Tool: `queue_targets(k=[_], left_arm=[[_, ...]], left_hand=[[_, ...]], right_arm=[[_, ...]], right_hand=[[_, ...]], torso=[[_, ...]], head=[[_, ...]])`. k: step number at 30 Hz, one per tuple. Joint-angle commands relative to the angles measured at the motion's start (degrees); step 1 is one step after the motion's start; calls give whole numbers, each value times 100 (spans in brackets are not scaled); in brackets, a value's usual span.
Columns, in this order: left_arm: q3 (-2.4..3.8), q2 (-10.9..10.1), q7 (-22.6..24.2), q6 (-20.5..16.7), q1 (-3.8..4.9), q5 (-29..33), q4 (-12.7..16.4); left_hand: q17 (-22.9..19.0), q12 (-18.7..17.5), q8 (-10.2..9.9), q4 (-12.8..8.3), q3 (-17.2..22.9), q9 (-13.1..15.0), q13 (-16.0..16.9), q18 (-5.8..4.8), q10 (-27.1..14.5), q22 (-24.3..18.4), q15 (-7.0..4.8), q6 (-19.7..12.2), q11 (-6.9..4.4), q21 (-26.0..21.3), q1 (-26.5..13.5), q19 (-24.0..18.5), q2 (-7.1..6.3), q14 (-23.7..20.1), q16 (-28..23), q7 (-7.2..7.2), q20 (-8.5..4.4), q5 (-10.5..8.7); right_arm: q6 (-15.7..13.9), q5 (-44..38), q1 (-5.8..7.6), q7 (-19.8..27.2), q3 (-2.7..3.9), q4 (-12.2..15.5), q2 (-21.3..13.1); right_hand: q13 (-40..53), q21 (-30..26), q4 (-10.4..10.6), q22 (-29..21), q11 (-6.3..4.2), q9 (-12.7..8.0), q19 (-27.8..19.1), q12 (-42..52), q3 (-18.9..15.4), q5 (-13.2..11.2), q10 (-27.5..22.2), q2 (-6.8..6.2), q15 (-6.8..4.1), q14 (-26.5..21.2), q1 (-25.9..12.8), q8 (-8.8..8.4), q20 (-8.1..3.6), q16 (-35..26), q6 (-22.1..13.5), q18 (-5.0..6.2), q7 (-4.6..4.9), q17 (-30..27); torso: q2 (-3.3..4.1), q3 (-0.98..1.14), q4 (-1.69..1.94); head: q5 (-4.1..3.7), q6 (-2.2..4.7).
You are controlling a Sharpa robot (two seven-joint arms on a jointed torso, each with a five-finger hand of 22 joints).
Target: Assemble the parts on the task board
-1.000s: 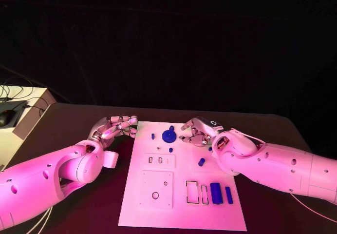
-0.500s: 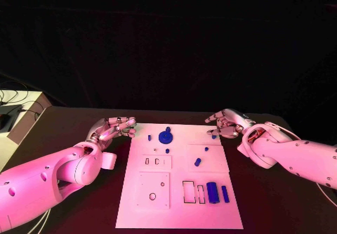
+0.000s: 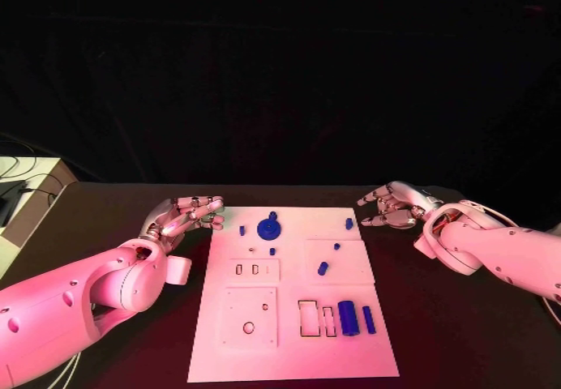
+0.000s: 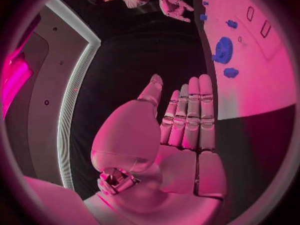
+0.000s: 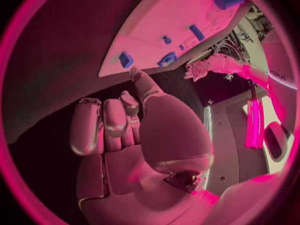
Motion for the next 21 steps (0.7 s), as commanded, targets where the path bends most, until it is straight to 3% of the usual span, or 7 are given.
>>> queue_targets(k=[1,3,6,8,12,18,21], left_arm=[[9,-6,112,143,-9,-12,35],[16,-18,114,146,-10,-12,47],[36,-29,115,152,-11,-12,59],[51,-32,114,157,-11,-12,64],[72,-37,111,172,-13,-12,76],[93,-42,113,189,-16,-12,87],[100,-50,113,195,-18,-12,95]], left_hand=[[5,-19,1,-33,9,6,-2,-107,27,-17,4,32,-8,-33,31,14,43,48,-27,-11,-5,-8],[6,-19,1,-35,8,6,-2,-115,28,-24,5,35,-8,-48,30,-2,42,48,-32,-12,-2,-9],[8,-19,0,-37,7,6,-2,-128,30,-35,4,34,-9,-70,29,-24,44,52,-40,-15,0,-9],[-5,-19,0,-40,6,6,-2,-151,28,-59,11,33,-6,-116,26,-66,46,44,-83,-13,6,-10],[-67,-19,0,-38,3,6,-1,-200,22,-136,30,31,0,-265,17,-197,47,21,-234,-11,46,-9],[-434,-20,-1,-51,13,5,-2,-243,11,-545,75,24,17,-940,28,-168,43,321,-1102,-16,143,-13],[-452,-17,-6,-38,10,3,-1,-265,13,-596,95,29,15,-1025,9,-111,57,328,-1224,-9,139,-13]], right_arm=[[46,183,-33,280,4,-81,39],[53,215,-52,287,4,-122,67],[68,243,-91,273,5,-163,110],[84,253,-121,249,5,-196,145],[78,264,-173,182,5,-283,232],[42,260,-246,61,5,-436,376],[54,242,-277,0,5,-508,433]], right_hand=[[-6,-28,51,1001,-26,-3,152,-18,-39,48,-71,-66,22,4,-6,-34,-33,-21,-73,14,2,25],[-6,-24,84,1003,-22,-3,157,-10,-61,74,-76,-83,29,6,-5,-34,-25,-15,-99,16,7,44],[-8,-15,110,1006,-21,-1,161,-3,-82,96,-79,-84,33,8,1,-31,-20,-8,-102,17,7,62],[-9,-10,135,1007,-21,0,165,5,-99,103,-78,-78,35,11,-1,-29,-17,-1,-101,18,8,76],[-8,5,174,1011,-20,-1,170,13,-127,136,-80,-81,40,16,-35,-32,-14,12,-110,17,8,97],[-10,12,227,1012,-21,-1,175,17,-150,209,-86,-81,43,17,-83,-31,-10,21,-118,19,7,110],[-1,17,249,1013,-22,1,177,35,-159,214,-78,-88,45,18,-98,-28,-8,28,-113,20,6,119]], torso=[[6,4,8],[2,-3,12],[11,12,12],[10,3,11],[14,9,6],[16,11,17],[11,5,27]], head=[[-10,-7],[-12,-16],[-15,-19],[-28,-35],[-47,-55],[-71,-67],[-91,-82]])
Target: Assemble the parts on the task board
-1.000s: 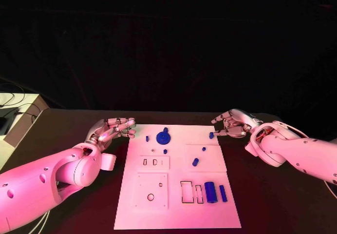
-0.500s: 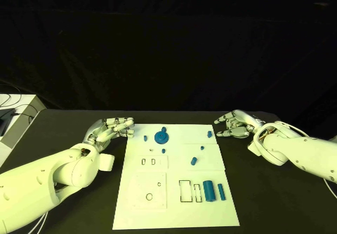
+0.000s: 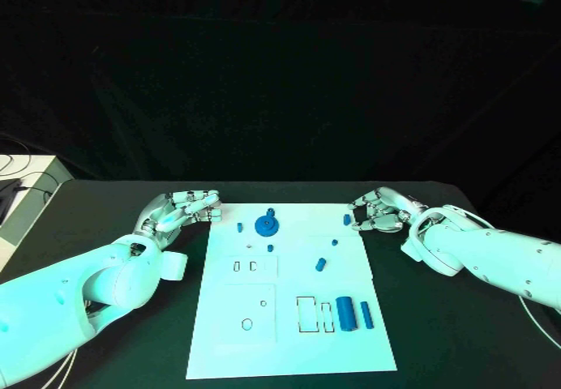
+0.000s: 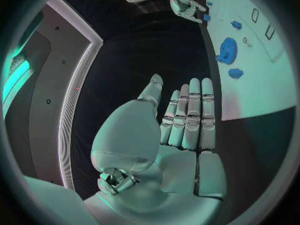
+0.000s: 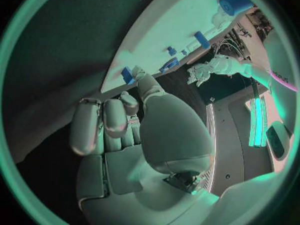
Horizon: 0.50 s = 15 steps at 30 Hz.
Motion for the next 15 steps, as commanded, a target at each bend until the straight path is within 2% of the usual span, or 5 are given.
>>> queue_targets(k=[1,6,9,15], left_arm=[[8,-8,90,146,-8,-11,23],[13,-22,88,144,-10,-10,26],[14,-23,86,147,-11,-10,28],[16,-27,83,148,-12,-9,30]], left_hand=[[-2,-21,8,-20,-20,9,-2,-129,14,-115,0,23,15,-201,12,158,52,122,-229,-9,-39,-9],[10,-20,1,-19,-23,6,-2,-131,6,-120,1,28,18,-217,10,169,52,125,-240,-6,-41,-8],[14,-19,0,-20,-23,6,-2,-130,4,-121,2,26,18,-221,12,176,53,125,-244,-5,-43,-9],[22,-19,-1,-18,-23,6,-2,-131,0,-126,1,22,20,-236,10,183,55,129,-251,-3,-42,-8]], right_arm=[[37,14,-27,-120,5,-63,39],[27,9,-63,-191,5,-134,109],[35,3,-70,-212,5,-153,141],[62,0,-76,-264,5,-175,204]], right_hand=[[0,23,42,1011,4,0,179,38,2,35,-31,-4,25,-1,-64,-29,-8,32,-16,19,13,12],[5,27,64,1012,4,-1,181,49,0,38,-31,-1,27,-2,-71,-32,-5,35,-21,20,15,16],[8,31,84,1013,4,0,183,58,-1,43,-29,7,28,-2,-82,-30,-3,39,-15,20,13,21],[19,48,112,1017,1,2,187,78,1,54,-16,50,26,0,-104,-27,-3,48,11,19,7,31]], torso=[[-1,-7,16],[3,-1,16],[-6,-5,13],[-1,-4,15]], head=[[-18,-13],[-1,-25],[32,-40],[12,-31]])
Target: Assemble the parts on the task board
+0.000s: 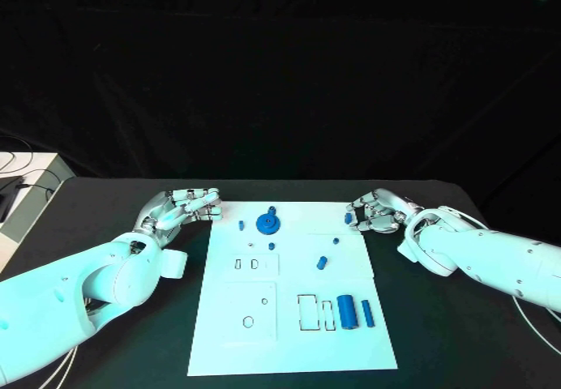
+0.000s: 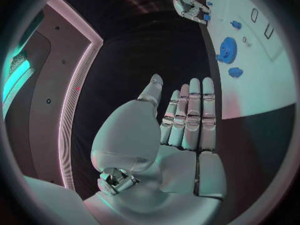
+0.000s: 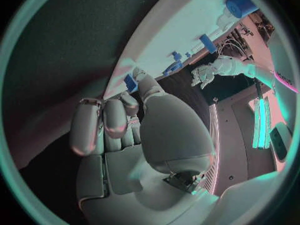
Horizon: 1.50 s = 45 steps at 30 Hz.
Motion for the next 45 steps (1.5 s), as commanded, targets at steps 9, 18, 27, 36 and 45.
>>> queue_targets(k=[9,18,27,36,45], left_arm=[[7,-12,75,114,-6,-7,23],[8,-18,64,109,-5,-7,27],[9,-22,54,102,-5,-7,25],[9,-27,47,92,-5,-6,18],[9,-27,46,90,-5,-4,8]], left_hand=[[12,-19,1,-19,-23,6,-2,-41,-1,-7,3,24,19,-27,11,51,57,32,-24,-3,-4,-8],[12,-19,1,-19,-23,6,-2,-41,-1,-7,3,24,19,-27,11,51,57,32,-24,-3,-4,-8],[24,-19,-1,-22,-22,6,-2,-44,-9,-15,5,18,23,-57,17,63,58,32,-43,2,-4,-8],[24,-19,-1,-22,-22,6,-2,-44,-9,-15,5,18,23,-57,17,63,58,32,-43,2,-4,-8],[33,-19,0,-27,-18,6,-2,-44,-18,-17,4,13,25,-75,25,72,63,36,-53,3,-4,-8]], right_arm=[[120,34,-7,-132,3,-109,99],[168,46,-9,-141,2,-106,143],[204,33,-10,-160,2,-107,154],[179,21,-10,-157,2,-107,150],[29,27,-10,-132,2,-84,151]], right_hand=[[34,64,74,1028,-13,2,197,60,22,37,20,165,15,5,-142,-25,-10,46,116,12,2,32],[82,108,73,1036,-58,0,202,98,54,50,67,299,-20,9,-251,-23,-38,55,324,-2,-67,38],[120,135,40,1041,-88,-1,203,102,96,53,98,366,-44,14,-295,-18,-65,61,464,-14,-111,49],[150,150,7,1043,-132,2,202,97,163,63,115,461,-74,14,-305,-5,-94,56,647,-25,-176,52],[190,177,-83,1049,-170,7,204,111,243,40,147,550,-101,20,-248,17,-120,66,789,-38,-230,80]], torso=[[0,2,-1],[1,4,2],[-4,4,-2],[-2,5,1],[-3,7,3]], head=[[-22,19],[-32,1],[-23,-5],[-14,2],[-8,9]])
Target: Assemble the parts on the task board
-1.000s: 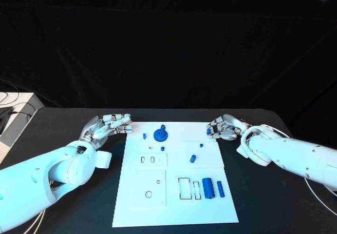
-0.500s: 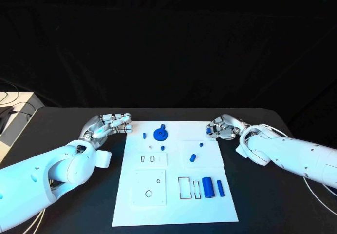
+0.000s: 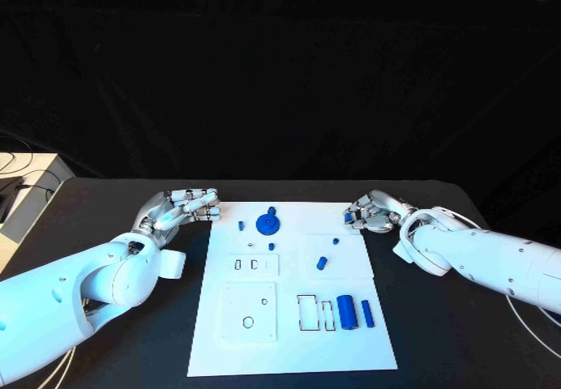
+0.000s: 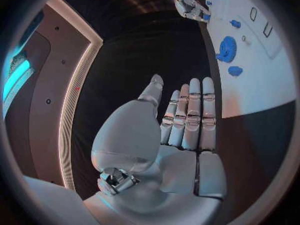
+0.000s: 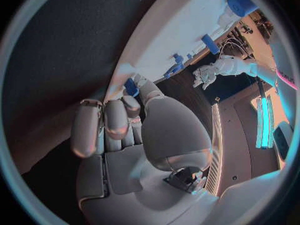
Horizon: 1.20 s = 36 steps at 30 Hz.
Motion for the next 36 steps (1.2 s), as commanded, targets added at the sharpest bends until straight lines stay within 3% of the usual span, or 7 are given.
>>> queue_targets(k=[1,7,15,21,26,29,36], left_arm=[[4,4,53,89,-4,-4,3],[4,8,53,90,-4,-3,-5],[4,19,53,87,-4,2,-42],[4,33,52,88,-5,4,-66],[4,40,51,86,-6,5,-72],[4,46,47,86,-8,9,-81],[4,56,41,85,-10,14,-70]], left_hand=[[5,-20,0,-28,-17,6,-2,-45,-18,-8,4,14,25,-35,0,31,38,37,-31,3,-5,-8],[5,-20,0,-28,-17,6,-2,-45,-18,-8,4,14,25,-35,0,31,38,37,-31,3,-5,-8],[5,-20,0,-28,-17,6,-2,-45,-18,-8,4,14,25,-35,0,31,38,37,-31,3,-5,-8],[5,-20,0,-28,-17,6,-2,-45,-18,-8,4,14,25,-35,0,31,38,37,-31,3,-5,-8],[5,-20,0,-28,-17,6,-2,-45,-18,-8,4,14,25,-35,0,31,38,37,-31,3,-5,-8],[5,-20,0,-28,-17,6,-2,-45,-18,-8,4,14,25,-35,0,31,38,37,-31,3,-5,-8],[5,-20,0,-28,-17,6,-2,-45,-18,-8,4,14,25,-35,0,31,38,37,-31,3,-5,-8]], right_arm=[[-120,0,-3,24,4,25,0],[-231,17,1,-16,5,124,-48],[-350,25,89,-200,27,497,-196],[-406,24,171,-552,36,971,-262],[-454,-31,201,-986,31,1439,-188],[-455,-111,201,-1276,8,1725,-70],[-522,-501,171,-2017,-62,2294,236]], right_hand=[[16,50,-31,1054,-45,7,205,37,46,-18,13,70,-41,-1,34,20,-39,42,104,-41,11,15],[37,59,-142,1054,-57,3,202,11,145,-158,23,102,-54,0,24,9,-61,36,156,-51,-5,34],[53,61,-178,1054,-60,4,202,1,179,-183,35,76,-56,2,-10,10,-65,27,163,-52,-7,41],[57,61,-186,1054,-59,3,203,0,180,-190,40,63,-56,0,-16,8,-66,19,162,-52,-5,36],[58,40,-185,1048,-58,2,199,-6,186,-190,42,62,-55,-2,-32,4,-66,5,158,-48,-3,23],[51,20,-181,1043,-58,2,195,-20,179,-199,37,49,-55,-3,-47,4,-66,-5,157,-45,-3,12],[46,-10,-177,1036,-63,4,190,-32,183,-230,40,45,-58,-2,-58,11,-67,-29,170,-39,-10,-15]], torso=[[-2,1,1],[-6,1,-7],[-14,-3,-8],[-37,-4,-18],[-76,-12,-30],[-94,-11,-33],[-130,-35,-11]], head=[[-1,10],[24,8],[25,33],[66,16],[176,-40],[220,-64],[233,-113]])
